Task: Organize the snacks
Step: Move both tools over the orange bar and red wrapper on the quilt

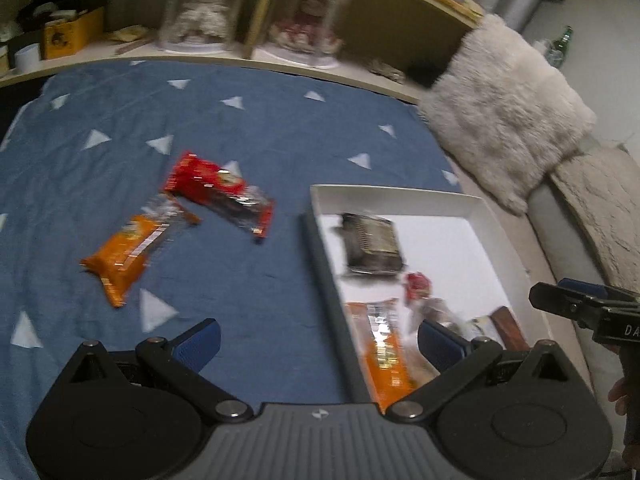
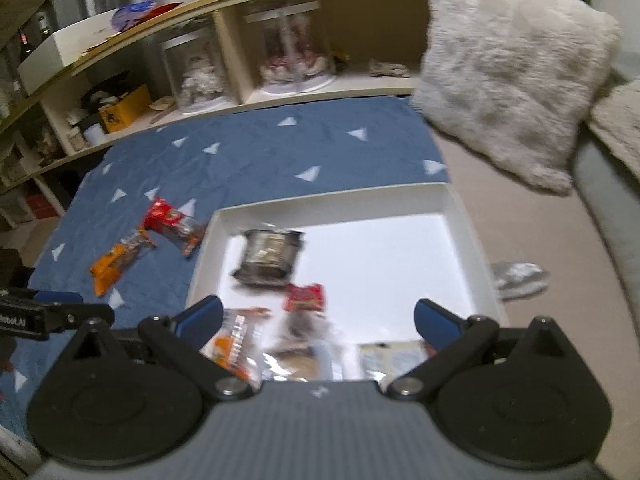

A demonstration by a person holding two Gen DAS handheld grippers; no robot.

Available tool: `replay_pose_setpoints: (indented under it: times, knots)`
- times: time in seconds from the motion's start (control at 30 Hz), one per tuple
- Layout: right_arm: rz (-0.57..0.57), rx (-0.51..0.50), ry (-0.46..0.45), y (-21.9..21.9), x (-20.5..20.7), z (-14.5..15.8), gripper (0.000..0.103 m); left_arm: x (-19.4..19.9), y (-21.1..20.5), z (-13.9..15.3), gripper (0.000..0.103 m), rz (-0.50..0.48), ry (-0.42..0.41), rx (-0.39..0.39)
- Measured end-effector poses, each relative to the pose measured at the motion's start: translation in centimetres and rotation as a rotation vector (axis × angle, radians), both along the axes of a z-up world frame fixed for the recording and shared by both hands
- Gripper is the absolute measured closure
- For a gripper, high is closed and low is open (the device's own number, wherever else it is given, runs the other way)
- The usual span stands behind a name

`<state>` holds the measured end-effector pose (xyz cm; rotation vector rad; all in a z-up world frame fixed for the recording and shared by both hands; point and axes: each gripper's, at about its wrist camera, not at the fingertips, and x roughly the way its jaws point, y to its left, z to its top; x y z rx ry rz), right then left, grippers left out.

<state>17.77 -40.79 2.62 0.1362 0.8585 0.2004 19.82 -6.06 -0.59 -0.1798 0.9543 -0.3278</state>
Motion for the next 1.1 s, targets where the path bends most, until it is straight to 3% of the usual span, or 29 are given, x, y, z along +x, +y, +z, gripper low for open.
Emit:
replay_pose_setpoints:
  times: [0.5, 0.77, 1.1]
  knots:
    - [0.1, 0.081, -0.011, 10.0, 5.2, -2.5, 0.0, 3.0, 6.6, -2.6, 0.0, 0.106, 0.034, 0.058]
    - [0.168, 0.06, -0.1, 13.3, 7.3, -4.7, 0.0, 5.6, 8.1, -3.8, 0.0, 0.119, 0.024, 0.078]
    - [0.185, 0.015, -0.176, 15.5, 11.9, -6.6, 0.0, 9.3, 9.5, -3.9, 0.0, 0.111, -0.08, 0.176]
